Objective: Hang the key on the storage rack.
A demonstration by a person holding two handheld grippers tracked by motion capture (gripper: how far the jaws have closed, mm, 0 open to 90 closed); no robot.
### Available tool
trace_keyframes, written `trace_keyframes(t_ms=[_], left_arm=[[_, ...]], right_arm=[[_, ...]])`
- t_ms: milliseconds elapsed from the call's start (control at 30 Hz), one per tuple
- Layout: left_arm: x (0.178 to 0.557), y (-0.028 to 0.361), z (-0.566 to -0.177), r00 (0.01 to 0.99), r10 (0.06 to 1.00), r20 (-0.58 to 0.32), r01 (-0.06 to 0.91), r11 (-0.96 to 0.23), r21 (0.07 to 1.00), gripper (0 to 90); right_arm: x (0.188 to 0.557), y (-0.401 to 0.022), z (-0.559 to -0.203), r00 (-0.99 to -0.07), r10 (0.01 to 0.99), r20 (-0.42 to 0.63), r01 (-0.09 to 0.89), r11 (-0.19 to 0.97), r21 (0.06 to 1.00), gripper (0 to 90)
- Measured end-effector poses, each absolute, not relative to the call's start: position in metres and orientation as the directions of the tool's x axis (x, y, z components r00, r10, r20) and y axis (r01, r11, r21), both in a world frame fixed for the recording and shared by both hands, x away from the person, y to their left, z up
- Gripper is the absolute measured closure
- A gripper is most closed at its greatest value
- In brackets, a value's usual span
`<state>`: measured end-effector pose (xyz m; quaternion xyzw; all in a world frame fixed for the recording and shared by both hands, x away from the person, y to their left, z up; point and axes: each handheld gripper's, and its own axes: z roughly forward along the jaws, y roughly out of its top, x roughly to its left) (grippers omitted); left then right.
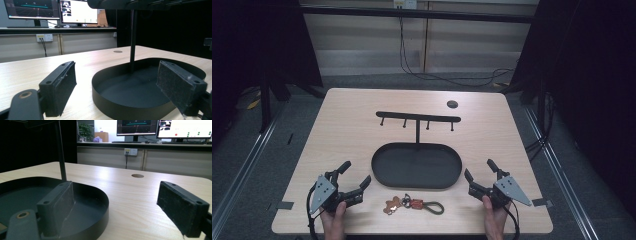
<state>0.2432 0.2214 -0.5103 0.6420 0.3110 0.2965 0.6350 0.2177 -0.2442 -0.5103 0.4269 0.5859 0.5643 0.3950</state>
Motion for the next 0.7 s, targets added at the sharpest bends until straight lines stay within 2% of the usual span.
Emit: trace_keyframes(t_ms=[167,400,533,600,700], left_arm=[[0.243,0.221,-0.51,0.63,0.776,-0.013,0.023,-0.001,1.0,15.6],[0.244,0.222,-0.51,0.629,0.777,-0.007,0.02,-0.007,1.0,15.8],[0.244,0.222,-0.51,0.629,0.777,-0.006,0.021,-0.01,1.0,15.8],[0.243,0.221,-0.51,0.629,0.777,-0.01,0.021,-0.005,1.0,15.8],[0.244,0.222,-0.51,0.629,0.777,-0.006,0.019,-0.007,1.0,15.8]], right_arm=[[0.219,-0.249,-0.51,-0.323,0.944,0.06,0.068,-0.04,0.997,13.5],[0.222,-0.244,-0.509,-0.32,0.947,0.03,0.107,0.005,0.994,16.3],[0.225,-0.246,-0.508,-0.329,0.942,0.067,0.132,-0.024,0.991,19.8],[0.228,-0.246,-0.508,-0.338,0.935,0.106,0.163,-0.053,0.985,17.7],[0.23,-0.245,-0.508,-0.367,0.925,0.101,0.167,-0.041,0.985,21.1]])
